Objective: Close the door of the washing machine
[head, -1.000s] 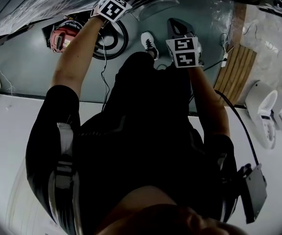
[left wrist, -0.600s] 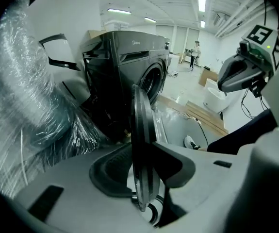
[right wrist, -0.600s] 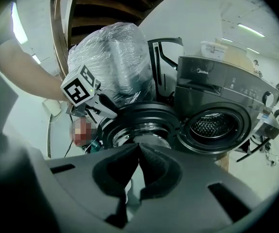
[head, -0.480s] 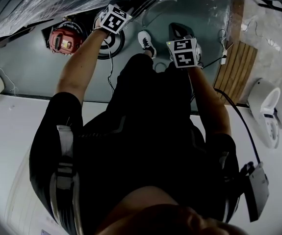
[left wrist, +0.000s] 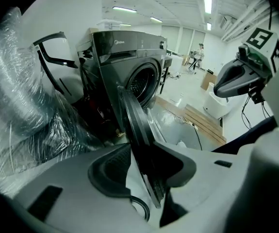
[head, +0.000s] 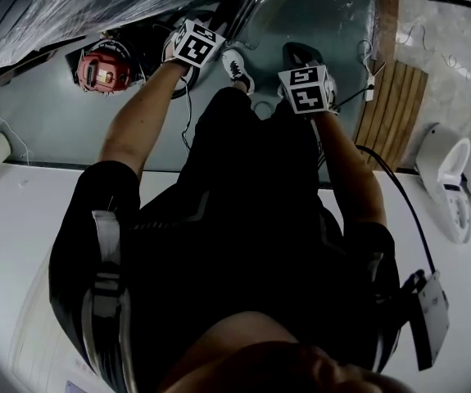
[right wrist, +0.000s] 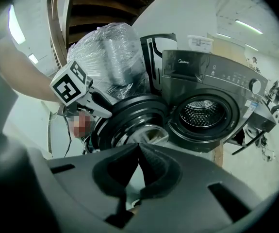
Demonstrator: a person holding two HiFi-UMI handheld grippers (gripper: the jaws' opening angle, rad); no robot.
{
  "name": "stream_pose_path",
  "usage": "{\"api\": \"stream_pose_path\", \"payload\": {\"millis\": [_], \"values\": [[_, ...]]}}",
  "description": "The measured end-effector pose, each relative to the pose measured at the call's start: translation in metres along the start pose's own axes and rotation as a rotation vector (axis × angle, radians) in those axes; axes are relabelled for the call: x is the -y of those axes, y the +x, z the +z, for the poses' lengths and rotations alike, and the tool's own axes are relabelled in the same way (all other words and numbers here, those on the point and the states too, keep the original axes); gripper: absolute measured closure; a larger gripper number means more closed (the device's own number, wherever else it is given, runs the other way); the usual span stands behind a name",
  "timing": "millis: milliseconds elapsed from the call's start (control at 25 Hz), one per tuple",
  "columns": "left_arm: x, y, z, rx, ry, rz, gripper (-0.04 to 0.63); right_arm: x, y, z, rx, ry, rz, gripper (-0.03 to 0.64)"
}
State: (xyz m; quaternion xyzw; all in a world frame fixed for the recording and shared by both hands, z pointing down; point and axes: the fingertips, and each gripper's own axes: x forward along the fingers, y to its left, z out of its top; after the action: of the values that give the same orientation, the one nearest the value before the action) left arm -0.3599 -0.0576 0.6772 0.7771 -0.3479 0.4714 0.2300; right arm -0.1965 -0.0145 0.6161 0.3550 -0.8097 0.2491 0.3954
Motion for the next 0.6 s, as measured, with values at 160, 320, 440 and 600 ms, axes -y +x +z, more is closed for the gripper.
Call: {"api": "stream_pose_path", "payload": {"millis": [160, 320, 440, 600], "values": [[0.016, 0.007, 0.007, -0.003, -0.041, 0.014, 0.457, 0.014, -0.007, -0.013, -0.014, 0.016, -0.004, 0.612], [0.033, 0.011, 0.012, -0.01, -0.073, 0.034, 0.454, 0.02, -0.011, -0.026, -0.022, 0.03, -0.005, 0.612], [0.047, 0.015, 0.02, -0.008, -0.107, 0.035, 0.454, 0.026, -0.015, -0.034, -0.026, 0.038, -0.001, 0.612], [0.068, 0.021, 0.031, -0.035, -0.139, 0.055, 0.449, 0.036, -0.021, -0.047, -0.026, 0.064, 0.003, 0.612]]}}
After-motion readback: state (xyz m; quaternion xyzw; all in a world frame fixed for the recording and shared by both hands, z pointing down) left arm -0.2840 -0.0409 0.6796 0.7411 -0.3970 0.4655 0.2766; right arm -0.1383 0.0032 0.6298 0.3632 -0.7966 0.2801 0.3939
